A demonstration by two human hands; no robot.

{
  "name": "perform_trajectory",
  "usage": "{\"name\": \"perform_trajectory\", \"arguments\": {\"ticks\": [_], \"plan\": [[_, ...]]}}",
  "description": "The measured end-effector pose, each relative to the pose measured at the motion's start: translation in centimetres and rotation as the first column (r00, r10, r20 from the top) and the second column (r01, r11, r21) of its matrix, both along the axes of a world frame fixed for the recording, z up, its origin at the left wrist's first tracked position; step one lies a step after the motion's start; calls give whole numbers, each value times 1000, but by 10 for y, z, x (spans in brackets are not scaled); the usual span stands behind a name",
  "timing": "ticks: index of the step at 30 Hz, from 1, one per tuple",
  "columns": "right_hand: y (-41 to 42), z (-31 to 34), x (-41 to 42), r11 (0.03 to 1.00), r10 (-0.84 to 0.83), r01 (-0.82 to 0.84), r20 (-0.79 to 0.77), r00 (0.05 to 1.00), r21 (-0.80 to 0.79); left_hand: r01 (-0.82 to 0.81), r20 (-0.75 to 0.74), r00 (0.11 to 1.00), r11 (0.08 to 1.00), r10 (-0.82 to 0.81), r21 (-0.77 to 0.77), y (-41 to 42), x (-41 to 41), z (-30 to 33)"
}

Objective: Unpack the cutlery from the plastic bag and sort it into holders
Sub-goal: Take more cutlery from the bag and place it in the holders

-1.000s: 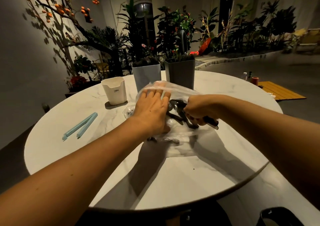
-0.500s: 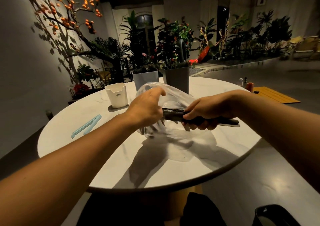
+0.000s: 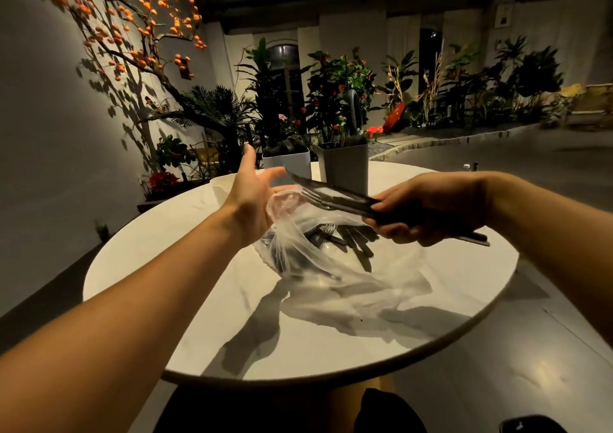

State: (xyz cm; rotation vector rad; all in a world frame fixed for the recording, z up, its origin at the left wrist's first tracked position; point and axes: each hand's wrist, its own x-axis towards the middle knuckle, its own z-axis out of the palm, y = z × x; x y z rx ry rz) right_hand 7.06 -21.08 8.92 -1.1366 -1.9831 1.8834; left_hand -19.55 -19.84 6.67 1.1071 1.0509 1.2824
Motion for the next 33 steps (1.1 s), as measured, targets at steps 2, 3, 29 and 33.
{"name": "perform_trajectory", "arguments": {"ticks": [2,3,29,33], "plan": [[8,0,-4,999,-28,30,-86,996,20,162,17,987,978,-162,-133,-4,4,-1],[11,0,-7,997,-64,68,-125,990,32,246,-17,967,947,-255,-208,-8,6,-3],[102,-97,-105,946,-280,323,-463,841,13,102,2,995,994,-102,49,83,17,-83],[101,-100,-103,955,-271,295,-441,855,-15,132,48,990,990,-134,40,80,14,-84]]}}
